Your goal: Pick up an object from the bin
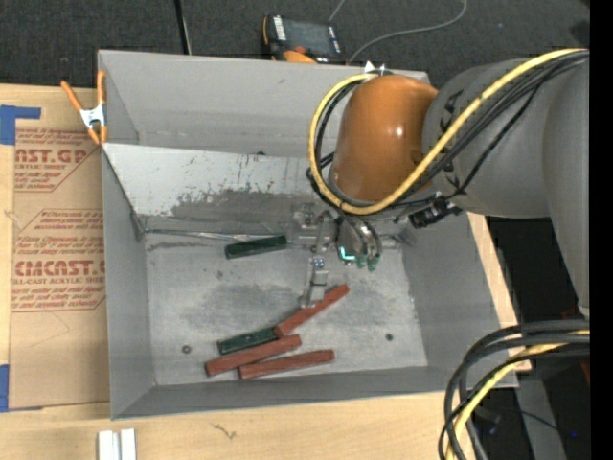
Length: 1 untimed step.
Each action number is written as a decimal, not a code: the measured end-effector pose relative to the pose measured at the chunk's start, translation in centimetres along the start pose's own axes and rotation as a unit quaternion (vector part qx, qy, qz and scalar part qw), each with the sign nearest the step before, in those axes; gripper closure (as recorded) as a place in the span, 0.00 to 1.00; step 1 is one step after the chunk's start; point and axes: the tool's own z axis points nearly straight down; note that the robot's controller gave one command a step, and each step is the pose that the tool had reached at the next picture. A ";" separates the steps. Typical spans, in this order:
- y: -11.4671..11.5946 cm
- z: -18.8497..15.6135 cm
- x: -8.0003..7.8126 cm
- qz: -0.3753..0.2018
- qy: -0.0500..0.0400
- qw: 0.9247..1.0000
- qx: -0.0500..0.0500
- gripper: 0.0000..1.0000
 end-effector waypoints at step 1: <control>-5.9 10.0 3.8 -0.078 0.000 0.997 0.000 0.00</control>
Offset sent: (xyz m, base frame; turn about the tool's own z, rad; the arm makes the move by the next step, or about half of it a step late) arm -0.0363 -0.0577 -0.0965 -0.1588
